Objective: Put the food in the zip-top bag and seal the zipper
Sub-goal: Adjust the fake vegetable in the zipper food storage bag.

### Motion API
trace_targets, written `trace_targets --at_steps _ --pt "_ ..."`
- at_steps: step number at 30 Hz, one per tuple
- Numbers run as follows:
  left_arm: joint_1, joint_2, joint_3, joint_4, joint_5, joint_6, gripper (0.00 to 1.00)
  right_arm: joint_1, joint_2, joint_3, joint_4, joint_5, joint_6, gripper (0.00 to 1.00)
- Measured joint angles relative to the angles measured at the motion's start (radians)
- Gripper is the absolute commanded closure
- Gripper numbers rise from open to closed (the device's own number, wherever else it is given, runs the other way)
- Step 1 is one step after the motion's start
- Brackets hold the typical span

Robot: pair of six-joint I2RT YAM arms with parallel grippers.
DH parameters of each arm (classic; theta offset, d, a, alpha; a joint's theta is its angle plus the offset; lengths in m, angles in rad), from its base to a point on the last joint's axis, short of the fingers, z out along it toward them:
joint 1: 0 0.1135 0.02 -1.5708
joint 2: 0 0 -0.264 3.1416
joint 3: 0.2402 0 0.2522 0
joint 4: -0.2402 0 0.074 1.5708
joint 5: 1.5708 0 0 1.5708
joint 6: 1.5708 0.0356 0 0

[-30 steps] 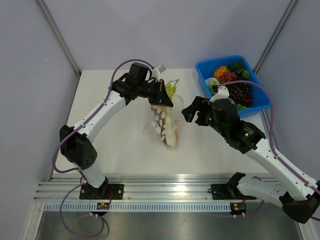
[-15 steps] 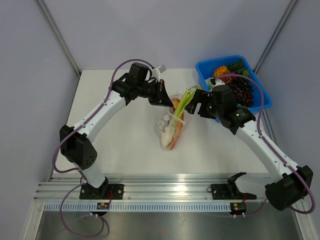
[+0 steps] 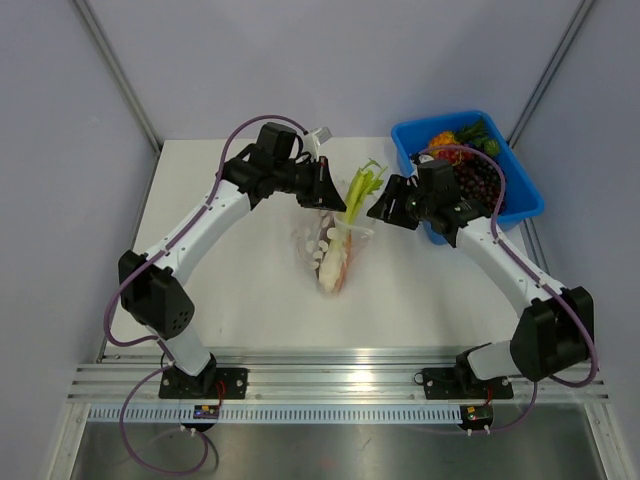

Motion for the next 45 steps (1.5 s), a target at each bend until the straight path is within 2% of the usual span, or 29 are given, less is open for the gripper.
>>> trace_targets --at_steps 4,5,7,8,14,20,24,32,42,45 --pt "0.000 0.000 0.000 -0.001 0.000 0.005 1.00 -0.025 0.106 0.023 0.034 -0.037 0.000 0.53" --pt "0.000 0.000 0.000 -0.002 0.000 0.006 1.00 -0.027 0.127 0.028 0.037 -0.049 -0.002 0.69" --pt "0.000 -0.001 0.000 -0.007 0.000 0.013 1.00 -0.027 0.157 0.044 0.038 -0.071 -0.010 0.86" --pt "0.000 -0.001 0.000 -0.008 0.000 0.016 1.00 -0.027 0.163 0.050 0.039 -0.077 -0.012 1.00" --pt "0.008 -0.001 0.008 -0.019 -0.001 0.026 1.00 -0.027 0.140 0.085 0.018 -0.085 -0.031 1.00" --pt "0.056 -0.001 0.050 -0.044 -0.010 0.025 1.00 -0.027 -0.002 0.112 -0.016 -0.108 -0.049 1.00" --pt "0.072 -0.001 0.072 -0.040 -0.039 0.018 1.00 -0.026 -0.074 0.072 0.023 -0.135 -0.045 1.00" --pt "0.053 0.122 0.076 -0.051 -0.062 0.006 1.00 -0.026 0.068 -0.006 0.032 -0.154 -0.032 1.00" --pt "0.047 0.127 0.108 -0.080 -0.090 0.006 1.00 -0.023 -0.021 -0.006 0.028 -0.150 -0.031 1.00" --pt "0.037 0.160 0.158 -0.114 -0.094 0.008 1.00 -0.016 -0.021 -0.020 0.024 -0.147 -0.027 1.00"
